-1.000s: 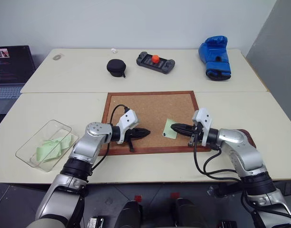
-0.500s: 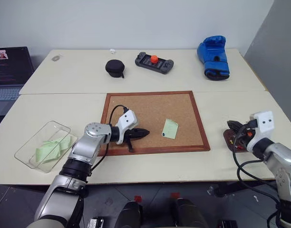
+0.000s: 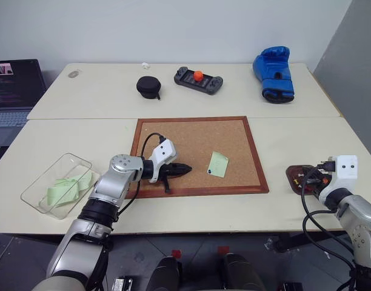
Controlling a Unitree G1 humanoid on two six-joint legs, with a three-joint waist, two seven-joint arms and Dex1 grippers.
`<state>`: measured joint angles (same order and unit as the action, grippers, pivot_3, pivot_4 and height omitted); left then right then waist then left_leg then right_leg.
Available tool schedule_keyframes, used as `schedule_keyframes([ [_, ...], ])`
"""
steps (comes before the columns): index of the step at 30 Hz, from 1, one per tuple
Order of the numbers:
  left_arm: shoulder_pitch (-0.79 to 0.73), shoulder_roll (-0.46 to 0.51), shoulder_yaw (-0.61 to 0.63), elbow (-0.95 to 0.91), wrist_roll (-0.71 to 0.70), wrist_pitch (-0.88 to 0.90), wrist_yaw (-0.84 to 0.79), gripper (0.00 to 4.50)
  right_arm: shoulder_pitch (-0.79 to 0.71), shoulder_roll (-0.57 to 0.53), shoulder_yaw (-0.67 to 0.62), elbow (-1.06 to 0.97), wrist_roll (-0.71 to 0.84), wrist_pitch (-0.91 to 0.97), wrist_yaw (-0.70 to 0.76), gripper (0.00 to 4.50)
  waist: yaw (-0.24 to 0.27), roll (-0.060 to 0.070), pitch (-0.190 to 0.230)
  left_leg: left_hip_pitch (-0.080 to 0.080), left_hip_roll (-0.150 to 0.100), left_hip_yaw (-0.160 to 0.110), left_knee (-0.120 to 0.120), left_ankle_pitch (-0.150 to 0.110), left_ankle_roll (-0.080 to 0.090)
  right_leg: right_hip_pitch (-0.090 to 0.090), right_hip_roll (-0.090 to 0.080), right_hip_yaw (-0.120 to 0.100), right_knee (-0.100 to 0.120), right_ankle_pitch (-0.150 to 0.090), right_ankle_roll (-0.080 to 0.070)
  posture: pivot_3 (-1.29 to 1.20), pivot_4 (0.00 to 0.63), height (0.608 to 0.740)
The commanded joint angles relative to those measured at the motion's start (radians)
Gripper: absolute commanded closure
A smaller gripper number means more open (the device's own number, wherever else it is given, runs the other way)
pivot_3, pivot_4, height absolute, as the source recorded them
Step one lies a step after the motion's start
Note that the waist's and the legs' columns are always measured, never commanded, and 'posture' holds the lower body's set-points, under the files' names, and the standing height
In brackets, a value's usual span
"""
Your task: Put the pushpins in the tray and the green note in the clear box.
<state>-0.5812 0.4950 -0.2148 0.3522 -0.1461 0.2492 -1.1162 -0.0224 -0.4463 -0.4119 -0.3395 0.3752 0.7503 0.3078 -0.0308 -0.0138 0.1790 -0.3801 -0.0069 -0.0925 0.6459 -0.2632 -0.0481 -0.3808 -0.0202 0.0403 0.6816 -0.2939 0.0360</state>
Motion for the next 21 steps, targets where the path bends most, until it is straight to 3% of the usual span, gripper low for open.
schedule_keyframes([
  [1, 0.012, 0.000, -0.027, 0.010, 0.029, -0.001, -0.006, 4.50, -0.014, -0.012, -0.028, -0.007, 0.011, -0.012, -0.009, 4.00, 0.000, 0.000, 0.000, 0.000, 0.000, 0.000, 0.000, 0.000, 0.000, 0.000, 0.000, 0.000, 0.000, 0.000, 0.000, 0.00, 0.150, 0.740],
  [9, 0.013, -0.001, -0.024, 0.013, 0.030, -0.009, -0.007, 4.50, -0.025, -0.028, -0.029, 0.009, 0.012, -0.016, -0.003, 2.34, 0.000, 0.000, 0.000, 0.000, 0.000, 0.000, 0.000, 0.000, 0.000, 0.000, 0.000, 0.000, 0.000, 0.000, 0.000, 0.00, 0.150, 0.740],
  [21, 0.018, -0.006, -0.025, 0.009, 0.031, -0.013, -0.009, 4.50, -0.011, -0.062, -0.001, 0.030, -0.024, -0.047, 0.009, 2.34, 0.000, 0.000, 0.000, 0.000, 0.000, 0.000, 0.000, 0.000, 0.000, 0.000, 0.000, 0.000, 0.000, 0.000, 0.000, 0.00, 0.150, 0.740],
])
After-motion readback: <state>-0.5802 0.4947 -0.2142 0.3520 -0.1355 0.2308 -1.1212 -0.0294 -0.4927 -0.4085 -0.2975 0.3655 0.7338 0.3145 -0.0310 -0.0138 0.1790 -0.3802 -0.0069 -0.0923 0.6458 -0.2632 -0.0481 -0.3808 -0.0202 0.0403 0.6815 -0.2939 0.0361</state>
